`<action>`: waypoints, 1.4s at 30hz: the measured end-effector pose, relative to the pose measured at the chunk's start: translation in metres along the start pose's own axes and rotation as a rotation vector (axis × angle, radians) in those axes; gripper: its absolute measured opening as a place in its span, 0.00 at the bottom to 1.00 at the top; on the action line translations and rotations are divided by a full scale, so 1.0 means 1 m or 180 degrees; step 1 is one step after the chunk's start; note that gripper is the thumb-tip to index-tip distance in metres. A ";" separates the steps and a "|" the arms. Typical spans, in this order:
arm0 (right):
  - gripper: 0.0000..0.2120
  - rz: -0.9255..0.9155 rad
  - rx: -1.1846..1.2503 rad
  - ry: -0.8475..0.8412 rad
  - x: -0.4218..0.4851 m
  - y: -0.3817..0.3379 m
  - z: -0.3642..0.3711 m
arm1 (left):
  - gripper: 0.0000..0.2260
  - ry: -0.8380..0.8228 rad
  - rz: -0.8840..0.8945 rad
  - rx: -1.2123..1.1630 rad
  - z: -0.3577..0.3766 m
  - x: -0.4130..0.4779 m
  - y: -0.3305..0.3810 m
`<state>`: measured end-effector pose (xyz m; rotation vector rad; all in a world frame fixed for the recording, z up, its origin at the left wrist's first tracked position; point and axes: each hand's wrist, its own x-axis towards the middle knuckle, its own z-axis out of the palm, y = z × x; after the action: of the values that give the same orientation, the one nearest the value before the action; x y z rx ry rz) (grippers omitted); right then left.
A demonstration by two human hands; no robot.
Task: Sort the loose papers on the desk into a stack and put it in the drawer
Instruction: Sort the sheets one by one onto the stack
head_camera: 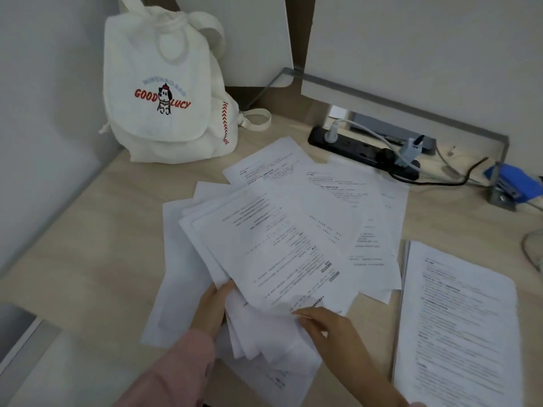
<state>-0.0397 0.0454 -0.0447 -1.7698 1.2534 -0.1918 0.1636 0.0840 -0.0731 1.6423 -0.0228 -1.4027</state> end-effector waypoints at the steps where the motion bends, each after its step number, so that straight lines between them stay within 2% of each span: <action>1: 0.22 0.0040 -0.0029 -0.0012 -0.001 0.002 0.003 | 0.12 -0.0001 -0.0006 -0.0036 0.000 0.000 0.000; 4: 0.25 0.0106 0.0046 -0.0002 -0.003 0.004 0.006 | 0.09 0.0058 -0.0012 0.0006 -0.001 0.000 -0.001; 7: 0.13 0.0496 0.0448 0.0053 -0.002 -0.001 -0.003 | 0.11 0.0079 0.0095 0.0244 -0.002 -0.001 -0.002; 11: 0.17 0.1023 0.0870 0.0649 0.008 0.017 -0.030 | 0.11 -0.0014 0.0242 0.0516 -0.006 -0.005 0.002; 16: 0.06 0.1498 0.0957 0.0971 0.018 0.033 -0.070 | 0.11 -0.0144 0.0285 0.0850 -0.029 -0.001 0.013; 18: 0.09 0.1755 0.0930 0.1096 0.026 0.044 -0.080 | 0.11 -0.0326 0.0232 0.0942 -0.039 0.001 0.018; 22: 0.24 0.1897 0.0972 0.1250 0.041 0.054 -0.099 | 0.14 -0.0567 0.0031 0.1152 -0.053 0.005 0.028; 25: 0.25 0.1796 0.0403 0.1299 0.049 0.053 -0.119 | 0.12 -0.0653 -0.0090 0.1107 -0.057 0.010 0.036; 28: 0.21 0.1619 -0.0356 0.0969 0.057 0.051 -0.136 | 0.12 -0.0554 -0.0117 0.0989 -0.054 0.018 0.042; 32: 0.14 0.1225 -0.0924 0.0510 0.073 0.036 -0.144 | 0.10 -0.0421 -0.0048 0.0837 -0.045 0.024 0.048; 36: 0.15 0.0427 -0.1377 0.0034 0.104 0.004 -0.133 | 0.23 -0.0519 0.0018 0.1023 -0.036 0.027 0.053; 37: 0.16 0.0250 -0.1467 -0.0021 0.113 -0.004 -0.129 | 0.24 -0.0555 0.0042 0.1082 -0.034 0.028 0.054; 40: 0.18 -0.0103 -0.1568 -0.0082 0.138 -0.028 -0.108 | 0.14 -0.0636 0.0189 0.1204 -0.024 0.026 0.056; 42: 0.20 -0.0282 -0.1515 -0.0055 0.147 -0.042 -0.092 | 0.13 -0.0656 0.0308 0.1270 -0.015 0.025 0.056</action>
<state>0.0034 -0.1251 -0.0153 -2.2278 1.2808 0.0808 0.2128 0.0489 -0.0575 1.7776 -0.5244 -1.5565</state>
